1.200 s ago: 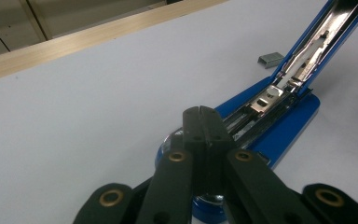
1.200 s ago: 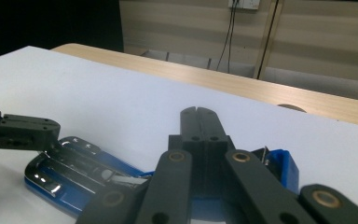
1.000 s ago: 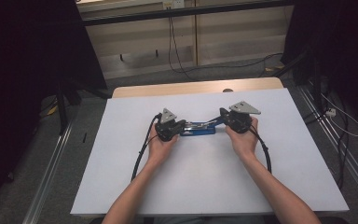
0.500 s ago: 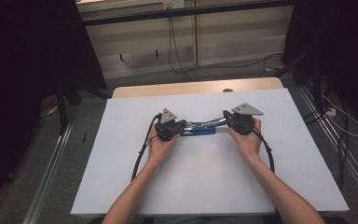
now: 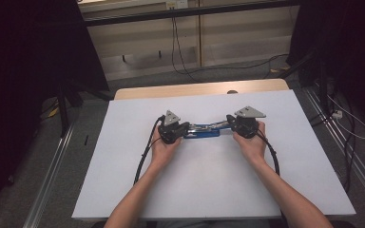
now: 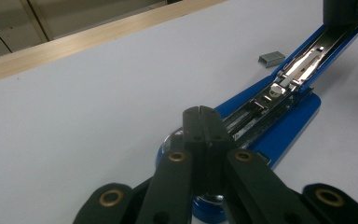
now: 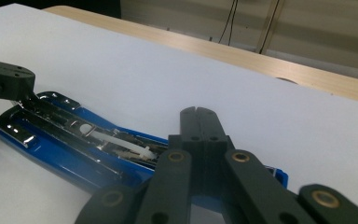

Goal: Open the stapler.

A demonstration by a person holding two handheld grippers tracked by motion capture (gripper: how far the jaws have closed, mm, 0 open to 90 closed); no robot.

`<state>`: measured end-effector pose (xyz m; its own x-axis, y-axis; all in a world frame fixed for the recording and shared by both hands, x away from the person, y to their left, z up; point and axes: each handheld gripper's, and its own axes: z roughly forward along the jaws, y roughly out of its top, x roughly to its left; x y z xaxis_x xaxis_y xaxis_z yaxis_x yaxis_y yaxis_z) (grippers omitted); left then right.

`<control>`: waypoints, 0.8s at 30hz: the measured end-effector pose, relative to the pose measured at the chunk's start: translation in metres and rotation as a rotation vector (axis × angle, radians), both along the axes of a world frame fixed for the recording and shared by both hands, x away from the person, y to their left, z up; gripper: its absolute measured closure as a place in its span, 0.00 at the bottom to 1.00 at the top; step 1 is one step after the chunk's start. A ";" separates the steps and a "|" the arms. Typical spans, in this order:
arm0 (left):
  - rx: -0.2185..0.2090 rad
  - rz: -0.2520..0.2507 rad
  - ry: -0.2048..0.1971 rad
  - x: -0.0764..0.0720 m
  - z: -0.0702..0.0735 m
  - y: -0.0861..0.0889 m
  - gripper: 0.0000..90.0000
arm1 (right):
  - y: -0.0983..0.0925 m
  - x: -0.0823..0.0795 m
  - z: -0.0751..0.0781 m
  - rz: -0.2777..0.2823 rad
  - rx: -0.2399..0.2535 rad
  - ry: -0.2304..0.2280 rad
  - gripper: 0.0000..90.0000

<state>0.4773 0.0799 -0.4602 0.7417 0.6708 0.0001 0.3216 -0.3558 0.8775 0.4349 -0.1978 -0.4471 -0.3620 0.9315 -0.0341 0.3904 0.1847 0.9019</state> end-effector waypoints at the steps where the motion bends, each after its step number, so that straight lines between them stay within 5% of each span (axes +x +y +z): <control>1: 0.000 0.000 0.000 0.000 0.000 0.000 1.00 | 0.000 0.000 -0.001 -0.001 -0.004 0.006 1.00; 24: 0.009 0.001 -0.003 0.000 0.001 -0.001 1.00 | -0.004 0.001 -0.005 0.003 0.002 0.027 1.00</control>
<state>0.4770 0.0791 -0.4595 0.7408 0.6717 0.0084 0.3191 -0.3629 0.8755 0.4364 -0.2022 -0.4522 -0.3660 0.9303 -0.0227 0.4141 0.1847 0.8913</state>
